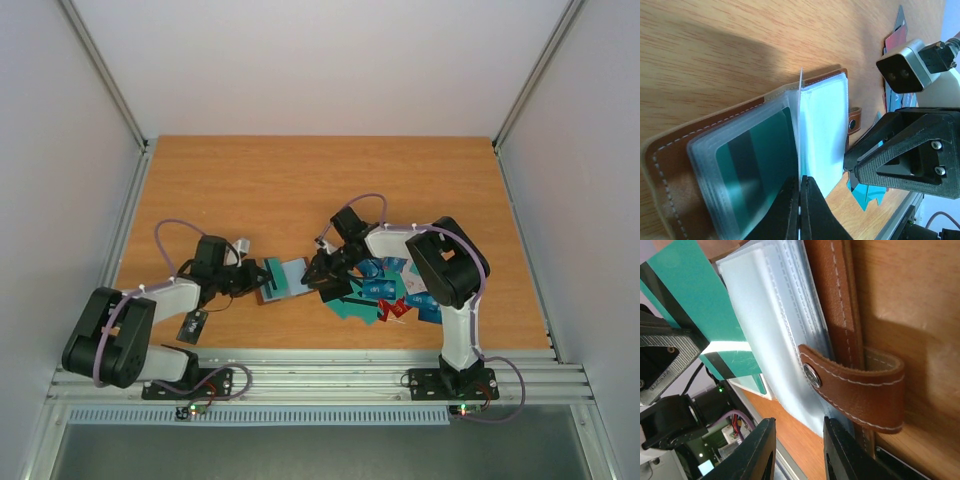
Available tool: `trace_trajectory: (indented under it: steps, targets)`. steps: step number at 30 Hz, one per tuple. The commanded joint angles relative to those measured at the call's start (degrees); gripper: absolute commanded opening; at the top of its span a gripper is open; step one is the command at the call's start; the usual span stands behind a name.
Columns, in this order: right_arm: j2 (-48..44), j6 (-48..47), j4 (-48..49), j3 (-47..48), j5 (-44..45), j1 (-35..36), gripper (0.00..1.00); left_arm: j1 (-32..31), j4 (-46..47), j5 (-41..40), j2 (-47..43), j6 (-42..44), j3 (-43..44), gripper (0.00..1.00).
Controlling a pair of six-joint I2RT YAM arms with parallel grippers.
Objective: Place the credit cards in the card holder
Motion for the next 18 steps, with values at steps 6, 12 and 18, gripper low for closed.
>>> trace_trajectory:
  steps: [6,12,18]
  targets:
    - [1.5,-1.3,2.8,-2.6,-2.9,-0.5,0.28,-3.0,8.6,-0.9,5.1,-2.8,0.5,0.0]
    - [0.3,-3.0,0.6,-3.3,-2.6,-1.9,0.28,-3.3,11.3,-1.5,4.8,-6.9,-0.1,0.0]
    - [-3.1,-5.3,-3.0,-2.7,-2.5,-4.8,0.32,-3.5,7.6,-1.3,2.8,-6.1,1.0,0.0]
